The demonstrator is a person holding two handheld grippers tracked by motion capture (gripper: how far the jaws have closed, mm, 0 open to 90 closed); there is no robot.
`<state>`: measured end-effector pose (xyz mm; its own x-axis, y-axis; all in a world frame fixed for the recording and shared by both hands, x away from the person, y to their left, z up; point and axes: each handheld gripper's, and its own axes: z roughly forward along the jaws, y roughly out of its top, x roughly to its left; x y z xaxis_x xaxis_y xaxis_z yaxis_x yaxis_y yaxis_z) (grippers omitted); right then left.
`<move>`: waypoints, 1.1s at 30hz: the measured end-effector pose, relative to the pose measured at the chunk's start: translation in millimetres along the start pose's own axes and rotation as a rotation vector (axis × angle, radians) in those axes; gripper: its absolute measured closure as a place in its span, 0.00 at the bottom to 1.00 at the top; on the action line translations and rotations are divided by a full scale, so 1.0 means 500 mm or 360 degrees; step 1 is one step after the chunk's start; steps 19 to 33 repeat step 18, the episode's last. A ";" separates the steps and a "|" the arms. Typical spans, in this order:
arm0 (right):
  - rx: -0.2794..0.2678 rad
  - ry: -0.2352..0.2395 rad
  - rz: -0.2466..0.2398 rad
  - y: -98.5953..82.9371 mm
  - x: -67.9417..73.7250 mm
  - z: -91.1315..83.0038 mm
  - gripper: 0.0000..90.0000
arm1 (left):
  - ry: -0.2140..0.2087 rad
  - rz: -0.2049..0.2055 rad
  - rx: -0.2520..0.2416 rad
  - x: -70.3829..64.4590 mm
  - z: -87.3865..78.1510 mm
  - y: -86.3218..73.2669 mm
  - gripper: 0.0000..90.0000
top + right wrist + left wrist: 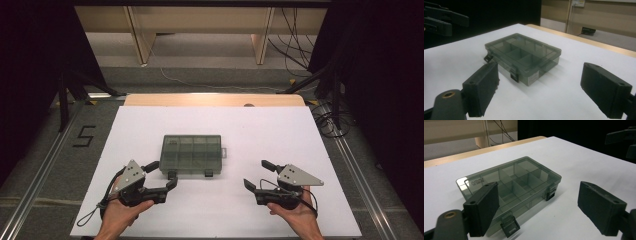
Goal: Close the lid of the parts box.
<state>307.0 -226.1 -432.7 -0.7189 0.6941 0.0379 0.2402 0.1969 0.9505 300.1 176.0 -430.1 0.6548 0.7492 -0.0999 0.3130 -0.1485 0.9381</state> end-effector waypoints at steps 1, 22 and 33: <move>-0.0008 0.0001 -0.0003 0.000 0.000 -0.002 0.18 | -0.0001 0.0000 0.0000 -0.001 0.000 0.000 0.19; -0.0066 0.0012 -0.0003 -0.002 0.006 -0.009 0.18 | -0.0007 0.0001 -0.0009 -0.002 0.001 -0.004 0.19; -0.0066 0.0012 -0.0003 -0.002 0.006 -0.009 0.18 | -0.0007 0.0001 -0.0009 -0.002 0.001 -0.004 0.19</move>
